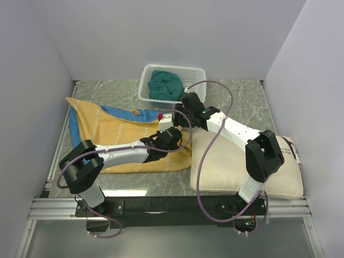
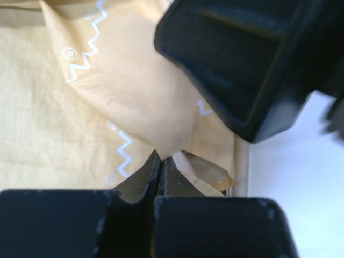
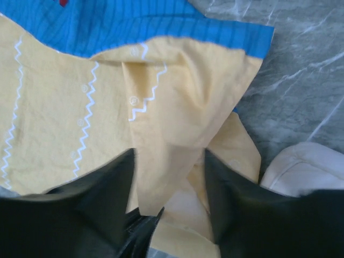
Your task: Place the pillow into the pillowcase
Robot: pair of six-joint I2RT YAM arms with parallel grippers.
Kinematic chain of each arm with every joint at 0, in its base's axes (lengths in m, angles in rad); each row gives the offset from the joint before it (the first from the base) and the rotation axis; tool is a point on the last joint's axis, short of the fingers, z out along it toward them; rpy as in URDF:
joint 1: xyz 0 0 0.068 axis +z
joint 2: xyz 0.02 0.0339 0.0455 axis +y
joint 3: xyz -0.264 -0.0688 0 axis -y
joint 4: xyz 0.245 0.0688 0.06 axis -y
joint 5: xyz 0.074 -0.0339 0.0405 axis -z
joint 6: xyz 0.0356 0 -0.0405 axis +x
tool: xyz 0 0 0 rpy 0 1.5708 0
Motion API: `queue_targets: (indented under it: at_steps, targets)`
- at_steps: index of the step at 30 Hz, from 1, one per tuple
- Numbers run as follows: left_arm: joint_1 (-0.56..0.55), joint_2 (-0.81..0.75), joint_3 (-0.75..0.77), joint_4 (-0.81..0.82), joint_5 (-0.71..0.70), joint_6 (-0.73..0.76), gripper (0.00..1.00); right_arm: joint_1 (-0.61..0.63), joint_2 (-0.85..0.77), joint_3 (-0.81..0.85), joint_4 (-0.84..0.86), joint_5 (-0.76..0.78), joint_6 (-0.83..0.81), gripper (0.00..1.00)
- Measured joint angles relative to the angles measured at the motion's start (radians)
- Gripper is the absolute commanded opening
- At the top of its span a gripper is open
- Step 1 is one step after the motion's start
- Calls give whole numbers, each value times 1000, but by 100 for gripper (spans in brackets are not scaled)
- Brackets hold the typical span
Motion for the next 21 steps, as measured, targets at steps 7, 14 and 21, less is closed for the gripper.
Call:
queue_targets:
  at_steps: [7, 14, 21]
  targets:
    - [56, -124, -99, 1, 76, 11, 1, -14, -71, -22, 5, 25, -15, 67]
    - [154, -253, -155, -4, 210, 30, 1, 0, -240, -217, 78, 40, 4, 43]
    - [238, -362, -161, -48, 282, 35, 1, 185, -225, -368, 142, 47, 64, 43]
